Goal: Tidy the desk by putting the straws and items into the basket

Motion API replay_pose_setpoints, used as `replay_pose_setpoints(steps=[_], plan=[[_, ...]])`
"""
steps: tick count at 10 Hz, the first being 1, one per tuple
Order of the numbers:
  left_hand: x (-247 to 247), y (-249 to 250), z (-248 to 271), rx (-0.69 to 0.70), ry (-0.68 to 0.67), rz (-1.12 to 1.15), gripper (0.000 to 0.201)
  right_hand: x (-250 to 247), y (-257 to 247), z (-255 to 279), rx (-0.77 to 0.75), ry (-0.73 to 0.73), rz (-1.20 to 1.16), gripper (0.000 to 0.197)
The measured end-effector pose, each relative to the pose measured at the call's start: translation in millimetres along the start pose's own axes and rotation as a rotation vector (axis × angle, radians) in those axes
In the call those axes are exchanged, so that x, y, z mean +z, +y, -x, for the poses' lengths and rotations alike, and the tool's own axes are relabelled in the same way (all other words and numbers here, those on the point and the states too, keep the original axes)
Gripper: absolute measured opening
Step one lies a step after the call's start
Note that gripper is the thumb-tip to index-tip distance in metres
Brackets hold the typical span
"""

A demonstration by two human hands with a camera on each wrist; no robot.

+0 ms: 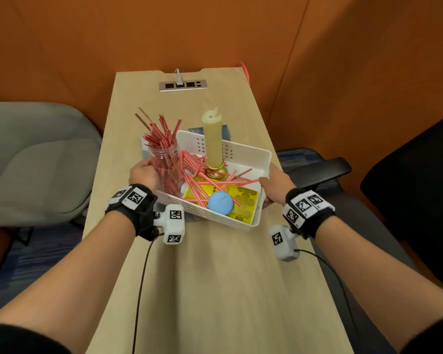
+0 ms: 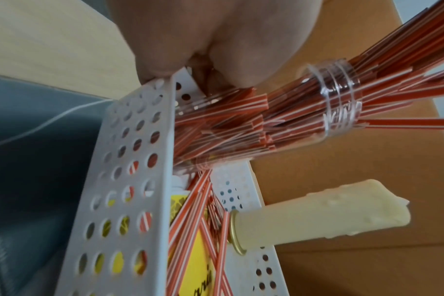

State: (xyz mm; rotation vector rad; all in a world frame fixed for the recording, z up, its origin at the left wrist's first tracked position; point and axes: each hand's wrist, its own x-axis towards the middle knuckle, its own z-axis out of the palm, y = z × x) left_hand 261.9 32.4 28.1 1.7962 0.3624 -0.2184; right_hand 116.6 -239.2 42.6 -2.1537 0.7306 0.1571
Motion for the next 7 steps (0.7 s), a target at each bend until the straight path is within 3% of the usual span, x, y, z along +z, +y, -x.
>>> replay_pose_setpoints(steps=[1, 4, 5, 7], plan=[[-9.0, -12.6, -16.2, -0.025, 0.06, 0.012, 0.029, 10.9, -15.8, -34.0, -0.041, -0.055, 0.092, 0.041], [-1.2, -29.3, -6.6, -0.047, 0.332, 0.085, 0.044, 33.6, -34.0, -87.8, -0.048, -0.054, 0.132, 0.042], [-0.6, -35.4, -4.1, -0.046, 0.374, 0.099, 0.041, 35.1, -36.1, -92.6, -0.04, -0.031, 0.109, 0.042], [-15.5, -37.7, 4.7, 0.04, 0.312, 0.019, 0.045, 30.9, -28.5, -90.4, -0.004, -0.083, 0.079, 0.046]])
